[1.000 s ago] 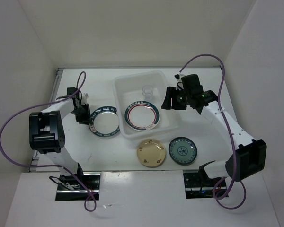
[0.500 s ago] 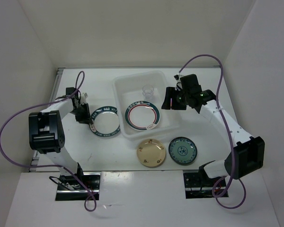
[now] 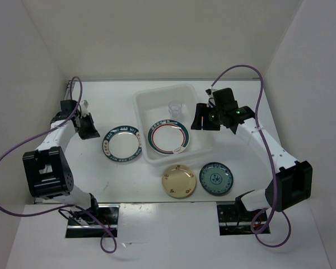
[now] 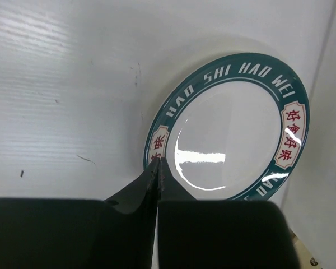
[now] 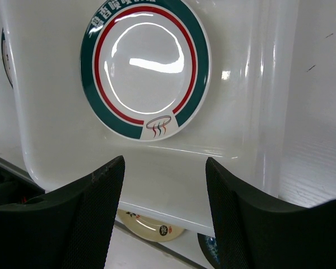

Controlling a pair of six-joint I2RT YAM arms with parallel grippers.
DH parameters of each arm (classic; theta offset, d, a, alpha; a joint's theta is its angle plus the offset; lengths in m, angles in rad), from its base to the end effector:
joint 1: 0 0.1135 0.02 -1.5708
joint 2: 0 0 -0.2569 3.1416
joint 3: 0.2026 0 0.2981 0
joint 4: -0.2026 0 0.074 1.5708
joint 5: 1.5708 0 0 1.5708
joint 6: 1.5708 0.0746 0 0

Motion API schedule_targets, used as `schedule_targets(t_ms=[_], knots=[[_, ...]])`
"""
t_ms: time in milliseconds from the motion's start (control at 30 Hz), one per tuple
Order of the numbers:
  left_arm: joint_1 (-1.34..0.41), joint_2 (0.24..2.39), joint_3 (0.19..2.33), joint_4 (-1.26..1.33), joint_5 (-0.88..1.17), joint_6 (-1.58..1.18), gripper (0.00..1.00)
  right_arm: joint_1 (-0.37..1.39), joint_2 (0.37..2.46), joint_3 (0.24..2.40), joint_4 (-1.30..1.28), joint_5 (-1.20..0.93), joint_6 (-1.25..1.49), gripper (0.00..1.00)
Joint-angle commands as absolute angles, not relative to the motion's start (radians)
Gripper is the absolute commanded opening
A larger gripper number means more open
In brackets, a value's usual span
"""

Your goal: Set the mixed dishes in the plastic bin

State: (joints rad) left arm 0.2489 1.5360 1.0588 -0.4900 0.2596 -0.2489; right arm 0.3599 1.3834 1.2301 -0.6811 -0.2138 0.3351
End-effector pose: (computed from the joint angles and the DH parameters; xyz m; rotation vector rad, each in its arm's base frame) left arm 0.3739 0.0753 0.1691 -0.5215 2.4674 -0.3289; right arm 0.3394 0.1446 0.2718 -0.1323 2.4578 0.5712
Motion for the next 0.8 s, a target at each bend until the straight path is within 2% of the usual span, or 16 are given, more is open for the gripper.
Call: schedule_targets(t_ms=[0, 33, 67, 133, 167, 233, 333, 467, 567, 600, 633, 667, 767], knots=[[0.245, 1.525, 1.017, -0.480, 0.252, -0.273, 0.02, 0.354, 1.376, 1.246, -0.667, -0.216, 0.334, 0.65], [0.245, 1.525, 1.017, -0.480, 0.221, -0.313, 0.14, 0.354, 1.376, 1.236, -0.667, -0.216, 0.334, 0.65], [0.245, 1.525, 1.003, -0.471, 0.201, -0.313, 0.46, 0.354, 1.367, 1.236, -0.667, -0.227, 0.334, 0.65], [0.245, 1.525, 0.992, -0.471, 0.210, -0.313, 0.77, 0.354, 1.367, 1.227, -0.667, -0.227, 0.334, 0.65], [0.245, 1.525, 0.992, -0.471, 0.210, -0.313, 0.85, 0.354, 1.367, 1.227, -0.667, -0.227, 0.334, 0.65], [0.245, 1.525, 0.982, -0.460, 0.224, -0.322, 0.91, 0.354, 1.358, 1.218, -0.667, -0.227, 0.334, 0.65], [0.245, 1.525, 0.971, -0.451, 0.213, -0.322, 0.94, 0.354, 1.358, 1.218, -0.667, -0.227, 0.334, 0.65], [0.245, 1.537, 0.936, -0.405, 0.282, -0.333, 0.92, 0.354, 1.348, 1.207, -0.658, -0.227, 0.334, 0.65], [0.245, 1.574, 0.911, -0.361, 0.325, -0.333, 0.80, 0.354, 1.348, 1.207, -0.658, -0.227, 0.334, 0.65], [0.245, 1.598, 0.911, -0.347, 0.353, -0.333, 0.75, 0.354, 1.348, 1.207, -0.658, -0.227, 0.334, 0.65], [0.245, 1.608, 0.911, -0.347, 0.363, -0.344, 0.65, 0.354, 1.348, 1.198, -0.658, -0.227, 0.334, 0.65], [0.245, 1.617, 0.911, -0.335, 0.373, -0.344, 0.61, 0.354, 1.339, 1.198, -0.658, -0.227, 0.334, 0.65], [0.245, 1.628, 0.902, -0.293, 0.411, -0.377, 0.57, 0.354, 1.339, 1.198, -0.658, -0.227, 0.334, 0.67]])
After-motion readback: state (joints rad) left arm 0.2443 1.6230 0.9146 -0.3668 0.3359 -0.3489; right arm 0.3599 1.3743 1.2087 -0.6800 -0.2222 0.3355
